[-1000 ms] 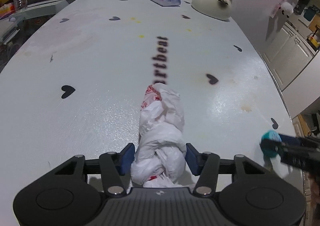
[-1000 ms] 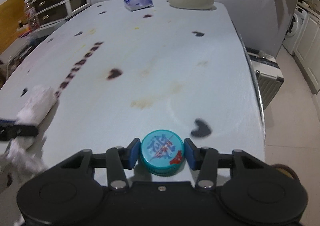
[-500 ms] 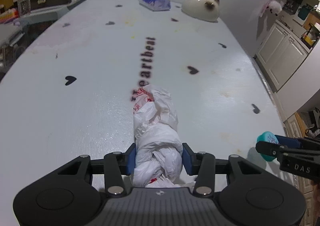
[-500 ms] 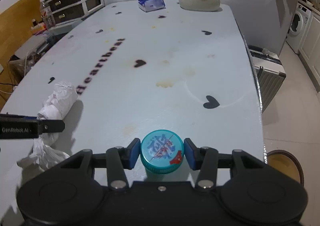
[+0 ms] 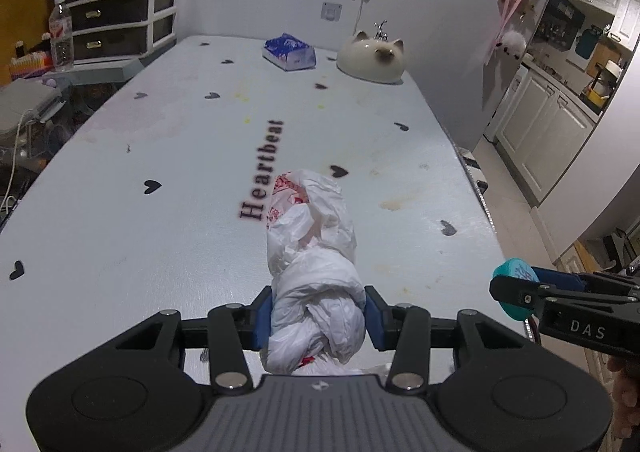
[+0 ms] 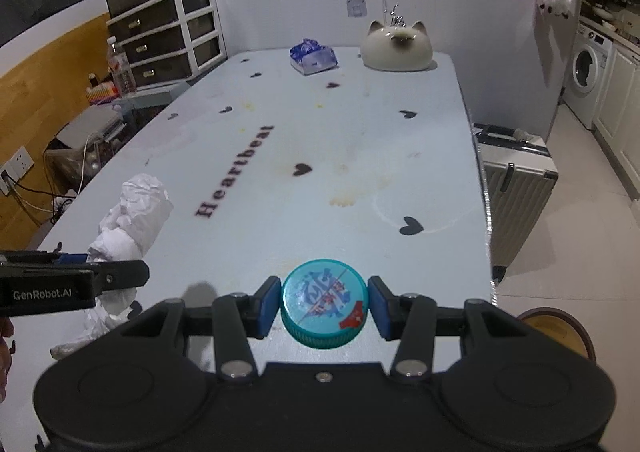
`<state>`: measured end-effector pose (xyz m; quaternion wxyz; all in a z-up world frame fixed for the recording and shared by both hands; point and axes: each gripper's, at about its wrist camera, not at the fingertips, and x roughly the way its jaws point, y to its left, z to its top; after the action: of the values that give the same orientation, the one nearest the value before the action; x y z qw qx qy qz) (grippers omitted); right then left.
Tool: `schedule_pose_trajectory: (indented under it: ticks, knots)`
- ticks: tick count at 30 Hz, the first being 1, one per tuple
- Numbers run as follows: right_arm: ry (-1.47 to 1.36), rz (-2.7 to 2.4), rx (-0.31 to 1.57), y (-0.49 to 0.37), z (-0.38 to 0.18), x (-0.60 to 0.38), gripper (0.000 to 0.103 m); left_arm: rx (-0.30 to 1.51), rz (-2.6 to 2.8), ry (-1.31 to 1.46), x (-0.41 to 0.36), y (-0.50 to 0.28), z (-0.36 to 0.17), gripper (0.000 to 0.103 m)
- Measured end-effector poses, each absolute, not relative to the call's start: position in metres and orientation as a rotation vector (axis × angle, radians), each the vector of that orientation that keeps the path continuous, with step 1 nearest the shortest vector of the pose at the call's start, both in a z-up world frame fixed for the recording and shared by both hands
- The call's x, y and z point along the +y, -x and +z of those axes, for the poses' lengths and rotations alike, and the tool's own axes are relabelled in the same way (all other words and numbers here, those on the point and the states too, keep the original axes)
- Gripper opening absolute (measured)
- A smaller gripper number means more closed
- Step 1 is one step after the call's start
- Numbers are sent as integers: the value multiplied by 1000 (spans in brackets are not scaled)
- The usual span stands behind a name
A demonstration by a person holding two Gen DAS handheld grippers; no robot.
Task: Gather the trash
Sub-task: 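Carry the white plastic bag and teal lid over the yellow bin with both grippers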
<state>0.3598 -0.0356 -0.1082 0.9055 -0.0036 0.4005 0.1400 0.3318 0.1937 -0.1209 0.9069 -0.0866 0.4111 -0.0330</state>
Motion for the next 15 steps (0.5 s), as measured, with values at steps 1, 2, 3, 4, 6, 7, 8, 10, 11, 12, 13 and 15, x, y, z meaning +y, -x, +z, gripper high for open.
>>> schedule_pose_trajectory:
  ticks: [1,2,3,4,6,7,8,10,11,12,13,15]
  knots:
    - [7,287,823,-356,-106,-38,48,844,-67,179,192,-327,-118,47]
    - [5,285,818,-352,-103,-40,48,839,-67,178,190,-323,-116,47]
    - [3,285,813,-348,-100,-43,48,836,-65,176,188,-319,-114,47]
    - [0,284,808,-343,-98,-46,48,833,-63,173,185,-314,-111,47]
    - [-4,283,800,-336,-93,-51,48,827,-60,171,180,-307,-107,47]
    - [-7,284,795,-332,-91,-54,48,825,-59,169,178,-304,-106,47]
    - [-10,285,791,-329,-90,-57,48,822,-58,166,174,-300,-104,47]
    - [-20,287,783,-322,-86,-65,48,817,-56,160,168,-293,-101,47]
    - [-23,288,780,-320,-85,-68,48,815,-53,156,164,-290,-99,47]
    - [-27,289,777,-317,-83,-72,48,813,-51,153,161,-288,-97,47]
    - [-30,291,773,-315,-82,-76,48,811,-50,150,156,-285,-95,47]
    - [-38,293,766,-311,-79,-87,48,808,-47,142,147,-280,-92,47]
